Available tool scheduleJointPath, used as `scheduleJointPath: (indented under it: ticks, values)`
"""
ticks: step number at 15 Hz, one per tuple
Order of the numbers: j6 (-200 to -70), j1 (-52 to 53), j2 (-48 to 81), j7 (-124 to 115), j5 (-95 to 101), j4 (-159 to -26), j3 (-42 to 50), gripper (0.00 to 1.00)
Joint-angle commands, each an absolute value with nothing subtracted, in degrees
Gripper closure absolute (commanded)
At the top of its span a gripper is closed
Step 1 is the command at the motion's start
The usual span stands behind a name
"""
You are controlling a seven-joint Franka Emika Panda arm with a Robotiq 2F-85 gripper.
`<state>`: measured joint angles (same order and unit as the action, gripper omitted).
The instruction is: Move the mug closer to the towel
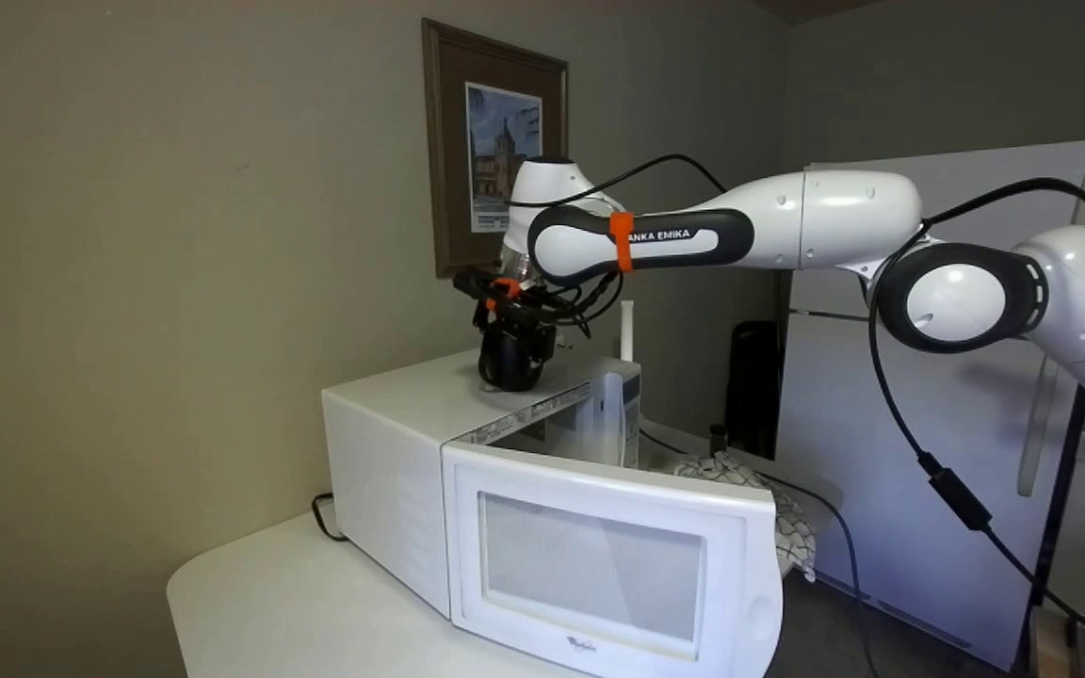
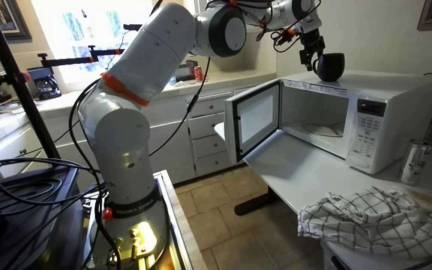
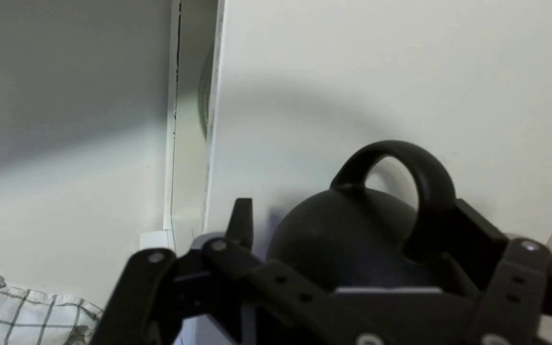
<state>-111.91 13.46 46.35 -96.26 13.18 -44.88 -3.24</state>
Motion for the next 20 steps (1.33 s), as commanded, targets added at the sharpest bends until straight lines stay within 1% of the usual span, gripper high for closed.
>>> scheduleJointPath:
  ticks: [1, 7, 12, 20]
  values:
    - [-106.75, 13.03, 48.22, -96.83, 11.85, -41.03, -3.49, 0.0]
    - [-103.92, 11.9, 48.27, -94.31, 10.69, -39.31, -4.53, 0.0]
    - [-103.82, 9.08, 48.54, -88.43, 5.44, -38.72, -8.31, 0.0]
    - [-99.1, 8.74, 48.71, -90.23, 4.94, -35.89, -7.9, 0.0]
